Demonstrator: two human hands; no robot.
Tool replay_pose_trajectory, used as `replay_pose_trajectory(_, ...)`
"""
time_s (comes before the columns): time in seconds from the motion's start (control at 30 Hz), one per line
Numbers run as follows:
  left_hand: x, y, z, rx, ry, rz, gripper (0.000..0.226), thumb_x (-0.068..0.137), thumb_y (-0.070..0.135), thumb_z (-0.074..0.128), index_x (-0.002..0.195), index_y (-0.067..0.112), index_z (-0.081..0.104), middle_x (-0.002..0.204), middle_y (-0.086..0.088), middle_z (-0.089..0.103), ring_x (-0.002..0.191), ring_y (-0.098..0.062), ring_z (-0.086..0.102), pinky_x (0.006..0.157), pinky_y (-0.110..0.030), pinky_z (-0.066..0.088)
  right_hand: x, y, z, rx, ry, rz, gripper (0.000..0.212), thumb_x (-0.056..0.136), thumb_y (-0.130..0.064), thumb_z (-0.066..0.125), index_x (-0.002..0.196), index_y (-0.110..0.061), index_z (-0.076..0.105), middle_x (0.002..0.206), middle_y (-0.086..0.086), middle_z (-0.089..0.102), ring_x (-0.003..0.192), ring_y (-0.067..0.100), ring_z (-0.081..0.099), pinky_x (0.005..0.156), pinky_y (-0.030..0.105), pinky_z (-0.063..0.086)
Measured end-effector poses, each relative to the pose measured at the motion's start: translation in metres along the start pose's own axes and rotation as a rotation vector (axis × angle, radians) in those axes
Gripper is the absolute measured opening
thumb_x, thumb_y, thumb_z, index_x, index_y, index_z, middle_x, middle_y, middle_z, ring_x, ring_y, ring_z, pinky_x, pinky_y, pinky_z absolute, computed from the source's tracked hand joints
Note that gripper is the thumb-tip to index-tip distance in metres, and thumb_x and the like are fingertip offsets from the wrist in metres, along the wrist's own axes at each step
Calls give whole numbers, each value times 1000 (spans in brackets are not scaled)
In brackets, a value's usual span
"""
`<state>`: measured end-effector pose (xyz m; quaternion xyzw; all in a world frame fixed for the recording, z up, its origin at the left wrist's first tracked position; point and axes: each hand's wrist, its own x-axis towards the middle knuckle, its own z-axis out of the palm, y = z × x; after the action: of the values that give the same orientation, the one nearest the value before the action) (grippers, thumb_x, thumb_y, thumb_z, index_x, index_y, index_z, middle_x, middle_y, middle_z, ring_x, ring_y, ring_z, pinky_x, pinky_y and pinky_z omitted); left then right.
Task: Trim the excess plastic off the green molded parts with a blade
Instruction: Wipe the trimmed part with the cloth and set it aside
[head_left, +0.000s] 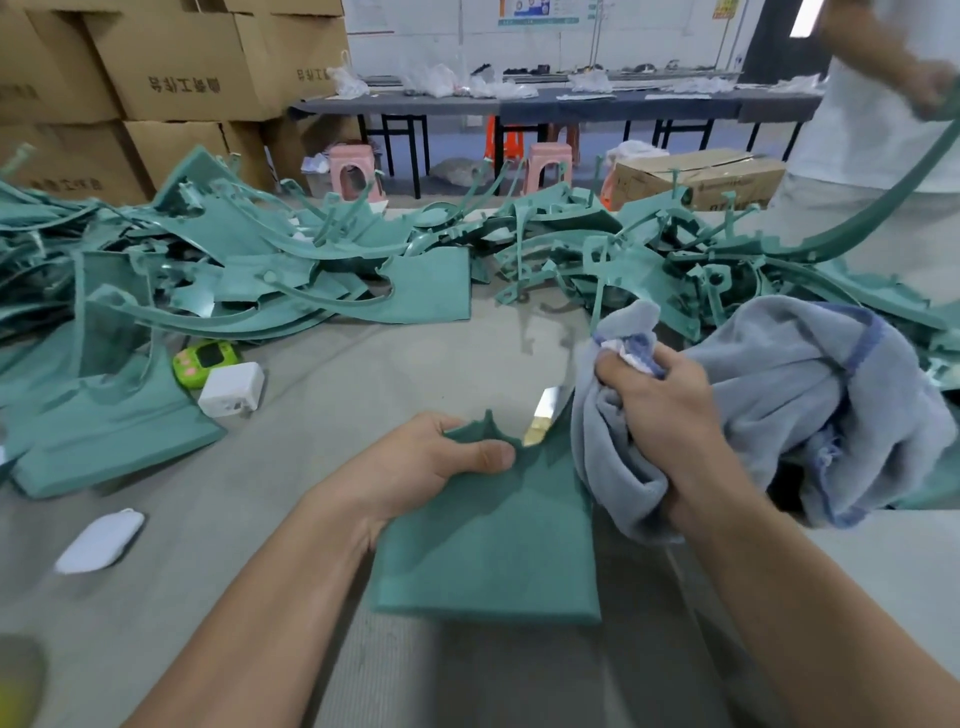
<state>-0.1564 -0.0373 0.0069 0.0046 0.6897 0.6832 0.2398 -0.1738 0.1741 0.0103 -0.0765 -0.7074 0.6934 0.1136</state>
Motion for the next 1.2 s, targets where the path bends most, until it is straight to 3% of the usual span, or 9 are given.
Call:
replay_pose_trajectory(0.2,7,-3,0,-63,104,30,7,74,16,79,76,11,82,80,-15,77,61,-23,73,56,-28,58,4,0,-2,-450,-416,8,43,92,-22,69,53,-23,51,51,-1,51,50,12,47,53,30,39)
replay_pose_trajectory(0.37,7,-5,1,-69,23,14,28,67,21,88,91,9,81,94,-22,76,72,-29,74,66,-36,61,2,4,2,-216,-46,8,29,93,-28,68,69,-14,63,52,-6,58,47,5,53,46,19,43)
replay_pose_trajectory(0.43,8,-4,0,-67,54,21,23,69,20,85,88,8,82,91,-21,77,68,-28,74,61,-33,60,3,4,2,-198,-76,17,29,94,-26,68,75,-6,61,55,-3,58,52,10,55,51,24,45)
replay_pose_trajectory(0.57,8,-4,-1,-61,111,39,6,78,13,78,79,8,82,84,-19,77,63,-26,73,55,-29,58,3,-3,-3,-411,-415,44,34,94,-21,69,63,-15,55,52,-2,54,49,9,50,49,22,42)
replay_pose_trajectory(0.8,5,-8,1,-46,-4,-18,26,69,23,82,87,5,81,87,-22,76,64,-28,73,58,-31,59,6,-5,-7,-35,-40,77,30,95,-27,67,69,-16,59,52,-4,57,47,7,55,44,19,44)
replay_pose_trajectory(0.93,10,-4,2,-112,196,57,13,82,15,76,74,5,80,80,-22,75,58,-26,71,54,-29,59,5,-9,-8,-475,-471,4,29,89,-28,74,61,-23,64,54,-6,63,49,5,56,46,17,43)
replay_pose_trajectory(1.0,11,-2,-2,-212,295,81,20,87,9,71,70,5,80,77,-21,75,57,-27,72,51,-30,58,5,-9,-7,-661,-522,-18,26,85,-34,76,62,-27,66,56,-8,65,49,3,54,48,17,43)
replay_pose_trajectory(1.1,10,0,-9,-326,421,113,21,89,12,73,72,3,79,81,-21,76,61,-28,74,48,-30,57,9,-8,-15,-653,-144,-87,9,86,-31,77,86,-24,72,77,-5,75,74,13,67,63,28,53)
replay_pose_trajectory(1.2,12,1,-11,-335,519,154,19,88,14,75,73,2,78,81,-22,76,61,-30,74,49,-31,56,3,-9,-18,-1062,313,-506,60,89,-10,70,145,-18,51,144,5,57,136,28,48,113,40,38)
